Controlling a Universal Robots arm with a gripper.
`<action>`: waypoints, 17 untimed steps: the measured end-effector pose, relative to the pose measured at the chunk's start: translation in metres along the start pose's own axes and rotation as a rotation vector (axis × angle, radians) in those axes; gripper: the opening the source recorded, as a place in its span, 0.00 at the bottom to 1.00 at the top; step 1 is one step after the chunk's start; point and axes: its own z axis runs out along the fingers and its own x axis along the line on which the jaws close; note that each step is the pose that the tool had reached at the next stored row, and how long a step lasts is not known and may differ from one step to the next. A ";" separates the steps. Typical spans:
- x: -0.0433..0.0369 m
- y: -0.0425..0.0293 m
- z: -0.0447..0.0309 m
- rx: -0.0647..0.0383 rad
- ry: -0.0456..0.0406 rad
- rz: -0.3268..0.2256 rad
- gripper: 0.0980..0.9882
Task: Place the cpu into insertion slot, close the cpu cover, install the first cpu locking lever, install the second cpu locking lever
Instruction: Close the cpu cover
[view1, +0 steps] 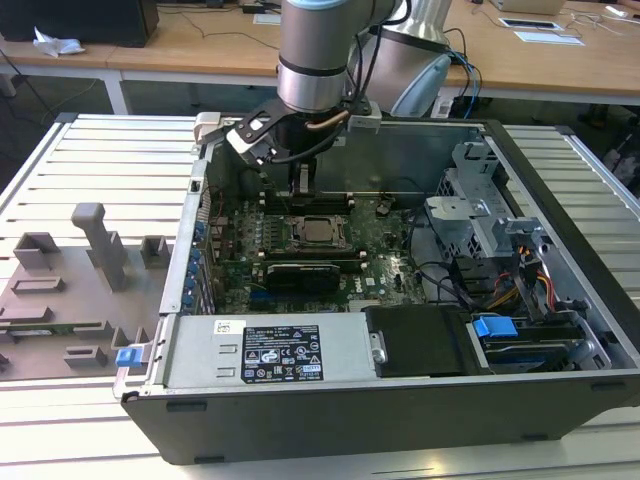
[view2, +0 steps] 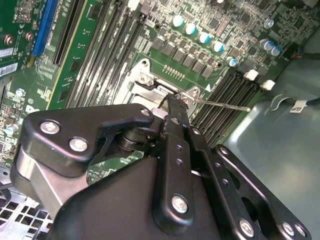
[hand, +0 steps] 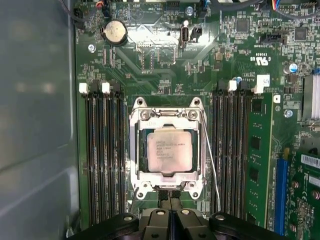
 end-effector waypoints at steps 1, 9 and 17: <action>0.0000 -0.0029 0.0003 0.000 0.0001 0.000 0.01; -0.0001 -0.0103 0.0078 0.000 0.0001 0.000 0.01; 0.0002 0.0012 0.0255 0.000 -0.0030 0.000 0.01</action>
